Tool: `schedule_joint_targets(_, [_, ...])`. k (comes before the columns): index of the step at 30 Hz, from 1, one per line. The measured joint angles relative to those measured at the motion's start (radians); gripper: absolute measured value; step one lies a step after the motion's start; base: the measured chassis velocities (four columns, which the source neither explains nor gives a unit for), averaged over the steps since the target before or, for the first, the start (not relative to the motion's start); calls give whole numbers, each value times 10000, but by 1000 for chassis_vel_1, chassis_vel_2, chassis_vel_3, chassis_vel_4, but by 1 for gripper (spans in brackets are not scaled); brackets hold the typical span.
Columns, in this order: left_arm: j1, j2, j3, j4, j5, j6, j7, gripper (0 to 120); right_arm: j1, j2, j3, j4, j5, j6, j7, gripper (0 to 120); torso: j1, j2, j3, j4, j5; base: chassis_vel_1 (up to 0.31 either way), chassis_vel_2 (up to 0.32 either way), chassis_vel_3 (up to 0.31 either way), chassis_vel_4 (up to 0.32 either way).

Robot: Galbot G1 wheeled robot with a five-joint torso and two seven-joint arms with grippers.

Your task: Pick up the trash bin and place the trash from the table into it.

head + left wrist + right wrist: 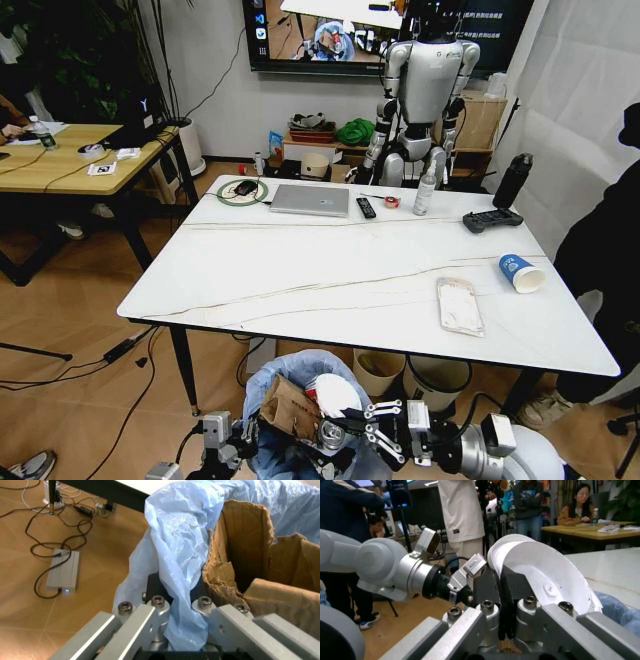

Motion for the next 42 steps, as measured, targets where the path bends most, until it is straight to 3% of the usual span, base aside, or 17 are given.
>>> schedule_joint_targets(15, [-19,-68,124,195,-30,118,-67,0,1334,184,-1410,-1059,298,73,185,0,0,0,0,0,0,0,0,0,0])
schedule_joint_targets(29, [70,53,106,90,-160,190,-146,0,1210,100,-1383,-1008,109,179,190,0,0,0,0,-1,0,0,0,0,0])
schedule_joint_targets(42, [-67,12,199,41,-266,237,-173,0,1062,80,-1198,-1069,-51,182,186,41,0,0,0,-1,0,0,0,0,0])
